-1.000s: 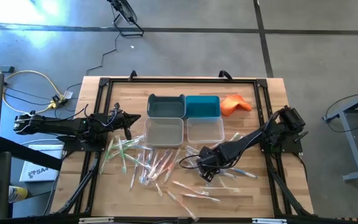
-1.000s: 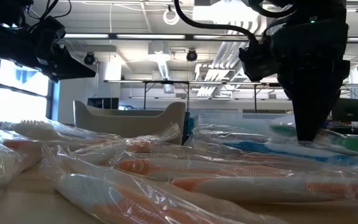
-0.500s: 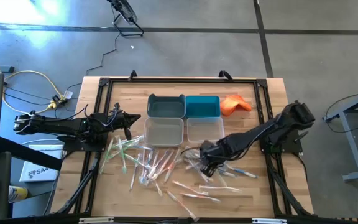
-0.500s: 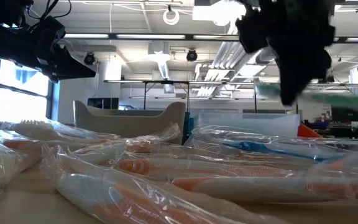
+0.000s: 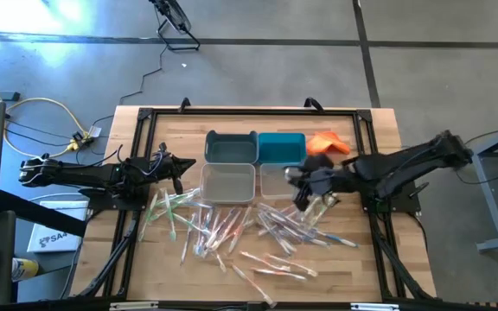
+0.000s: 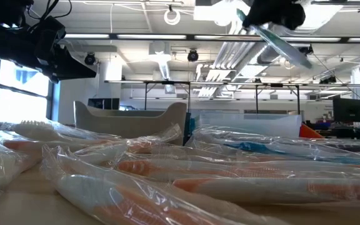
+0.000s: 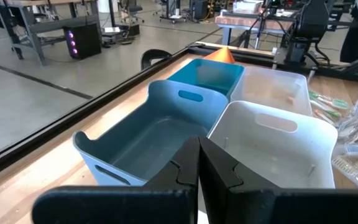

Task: Pick & Place Toothbrushes
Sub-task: Put the green toothbrush into the blue bin

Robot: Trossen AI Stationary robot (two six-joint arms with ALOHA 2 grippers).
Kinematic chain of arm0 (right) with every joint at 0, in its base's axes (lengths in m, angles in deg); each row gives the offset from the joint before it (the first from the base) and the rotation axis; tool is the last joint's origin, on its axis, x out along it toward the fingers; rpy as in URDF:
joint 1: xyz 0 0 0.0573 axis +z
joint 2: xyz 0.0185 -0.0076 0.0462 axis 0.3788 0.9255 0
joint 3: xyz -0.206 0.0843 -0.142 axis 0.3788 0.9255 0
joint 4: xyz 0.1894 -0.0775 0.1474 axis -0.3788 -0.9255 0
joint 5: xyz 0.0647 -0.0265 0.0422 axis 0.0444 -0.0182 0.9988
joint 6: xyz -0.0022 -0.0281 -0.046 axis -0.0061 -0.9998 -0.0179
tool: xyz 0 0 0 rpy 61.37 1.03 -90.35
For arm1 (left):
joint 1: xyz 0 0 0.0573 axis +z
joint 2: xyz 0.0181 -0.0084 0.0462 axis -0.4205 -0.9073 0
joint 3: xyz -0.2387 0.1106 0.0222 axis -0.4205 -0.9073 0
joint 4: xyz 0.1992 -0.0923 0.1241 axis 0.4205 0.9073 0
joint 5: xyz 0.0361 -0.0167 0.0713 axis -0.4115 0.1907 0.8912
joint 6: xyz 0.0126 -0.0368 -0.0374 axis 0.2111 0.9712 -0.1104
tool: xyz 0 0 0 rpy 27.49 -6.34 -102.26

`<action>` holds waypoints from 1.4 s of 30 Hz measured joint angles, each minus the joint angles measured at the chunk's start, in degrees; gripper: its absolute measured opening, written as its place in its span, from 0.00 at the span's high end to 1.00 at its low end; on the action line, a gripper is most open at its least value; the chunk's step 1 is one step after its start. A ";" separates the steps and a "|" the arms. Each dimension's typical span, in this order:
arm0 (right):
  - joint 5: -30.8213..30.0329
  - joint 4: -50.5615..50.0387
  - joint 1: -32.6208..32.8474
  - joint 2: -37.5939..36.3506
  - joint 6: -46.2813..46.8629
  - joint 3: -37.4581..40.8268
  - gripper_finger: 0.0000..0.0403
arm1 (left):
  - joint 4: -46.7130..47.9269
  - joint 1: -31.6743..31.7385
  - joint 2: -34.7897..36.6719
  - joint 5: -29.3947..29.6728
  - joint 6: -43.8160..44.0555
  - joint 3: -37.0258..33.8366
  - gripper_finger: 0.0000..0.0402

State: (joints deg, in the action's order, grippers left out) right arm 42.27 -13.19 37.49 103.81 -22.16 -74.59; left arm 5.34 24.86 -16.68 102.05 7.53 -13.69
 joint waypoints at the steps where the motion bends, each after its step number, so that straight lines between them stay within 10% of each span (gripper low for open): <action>1: -1.89 0.27 -0.27 -1.23 -1.75 0.00 0.97 | 0.02 -0.01 -0.02 0.00 -0.02 0.00 1.00; 17: -19.36 14.87 -4.29 -8.27 -30.14 -0.02 0.97 | -0.02 0.01 -0.02 0.00 0.00 0.00 1.00; 42: -1.89 6.57 -21.95 -11.35 -34.56 0.00 0.98 | 0.48 0.01 0.00 0.00 0.22 0.00 1.00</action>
State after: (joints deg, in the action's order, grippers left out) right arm 40.38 -6.62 15.54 92.46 -56.72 -74.59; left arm 5.82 24.87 -16.67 102.05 7.74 -13.69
